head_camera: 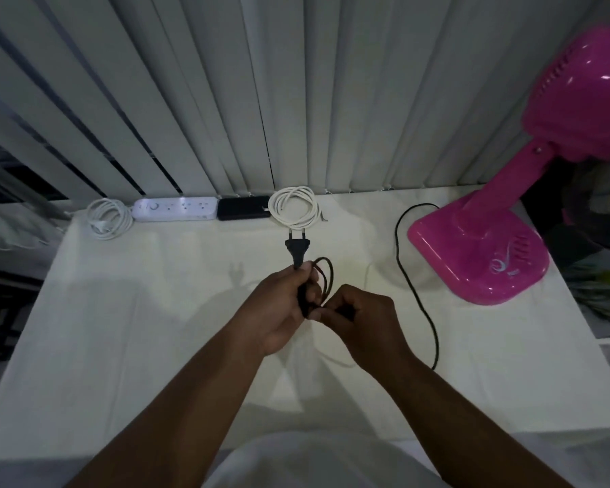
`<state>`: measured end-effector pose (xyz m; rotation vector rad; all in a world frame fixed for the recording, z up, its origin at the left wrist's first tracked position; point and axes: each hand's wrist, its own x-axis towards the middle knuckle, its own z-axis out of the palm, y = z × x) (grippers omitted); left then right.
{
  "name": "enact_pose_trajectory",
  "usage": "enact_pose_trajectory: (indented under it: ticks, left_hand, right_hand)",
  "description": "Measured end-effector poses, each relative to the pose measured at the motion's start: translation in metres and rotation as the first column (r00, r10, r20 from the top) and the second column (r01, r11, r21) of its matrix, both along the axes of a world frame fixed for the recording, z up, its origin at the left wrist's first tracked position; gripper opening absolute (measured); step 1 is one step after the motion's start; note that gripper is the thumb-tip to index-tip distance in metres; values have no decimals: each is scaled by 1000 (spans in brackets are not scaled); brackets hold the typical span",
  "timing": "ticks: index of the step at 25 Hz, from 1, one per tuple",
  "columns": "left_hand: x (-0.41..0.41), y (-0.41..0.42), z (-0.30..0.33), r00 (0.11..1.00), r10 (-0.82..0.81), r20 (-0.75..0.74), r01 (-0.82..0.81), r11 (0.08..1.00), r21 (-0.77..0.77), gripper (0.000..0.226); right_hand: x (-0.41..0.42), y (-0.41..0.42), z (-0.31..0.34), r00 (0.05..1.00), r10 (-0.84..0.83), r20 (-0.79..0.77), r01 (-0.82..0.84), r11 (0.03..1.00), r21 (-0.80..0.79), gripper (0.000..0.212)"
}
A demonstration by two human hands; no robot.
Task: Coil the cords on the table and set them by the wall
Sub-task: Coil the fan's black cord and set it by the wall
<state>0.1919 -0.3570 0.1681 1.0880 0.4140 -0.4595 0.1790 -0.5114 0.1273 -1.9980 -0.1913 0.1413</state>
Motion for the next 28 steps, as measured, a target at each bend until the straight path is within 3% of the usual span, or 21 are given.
enact_pose_trajectory:
  ticks: [2, 4, 7, 10, 12, 14, 16, 17, 18, 21, 23, 25, 28]
  left_hand:
    - [3, -12, 3, 996, 78, 33, -74, 992, -100, 30]
    - [7, -22, 6, 987, 145, 61, -128, 966, -227, 30]
    - [14, -26, 15, 974, 199, 107, -152, 928, -341, 27]
    - [22, -25, 26, 950, 254, 179, -175, 913, -369, 28]
    - [23, -20, 32, 936, 277, 218, -196, 923, -331, 28]
    - [21, -10, 38, 933, 279, 228, -200, 928, -315, 26]
    - [23, 5, 45, 940, 239, 242, -162, 940, -299, 25]
    - [24, 13, 48, 946, 212, 244, -143, 952, -271, 25]
    - [27, 18, 50, 952, 186, 242, -128, 963, -237, 25]
    - [37, 16, 44, 978, 109, 178, -82, 985, -150, 19]
    - [48, 5, 30, 993, 74, 93, -66, 993, -93, 20]
    - [60, -6, 15, 997, 82, 1, -82, 996, -45, 24]
    - [82, -23, -7, 983, 118, -137, -124, 992, -30, 27]
  right_hand:
    - [3, -15, -3, 990, 131, 42, -126, 987, -96, 19]
    - [4, -32, -2, 959, 280, 39, -278, 959, -65, 16]
    - [8, -63, -7, 895, 435, -98, -425, 899, 105, 19]
    - [10, -93, -20, 790, 561, -248, -572, 820, 34, 21]
    - [17, -112, -30, 732, 630, -258, -670, 736, -103, 21]
    - [32, -132, -41, 708, 674, -212, -697, 617, -365, 21]
    - [53, -154, -53, 689, 707, -163, -598, 427, -678, 27]
    - [64, -165, -58, 692, 698, -185, -553, 348, -757, 30]
    - [75, -174, -62, 723, 652, -229, -551, 344, -760, 31]
    - [104, -172, -64, 826, 453, -337, -553, 531, -642, 35]
    - [124, -154, -61, 905, 258, -337, -410, 735, -540, 36]
    - [138, -133, -53, 927, 54, -371, -211, 893, -397, 43]
    - [147, -104, -42, 957, -70, -282, 10, 978, -207, 38]
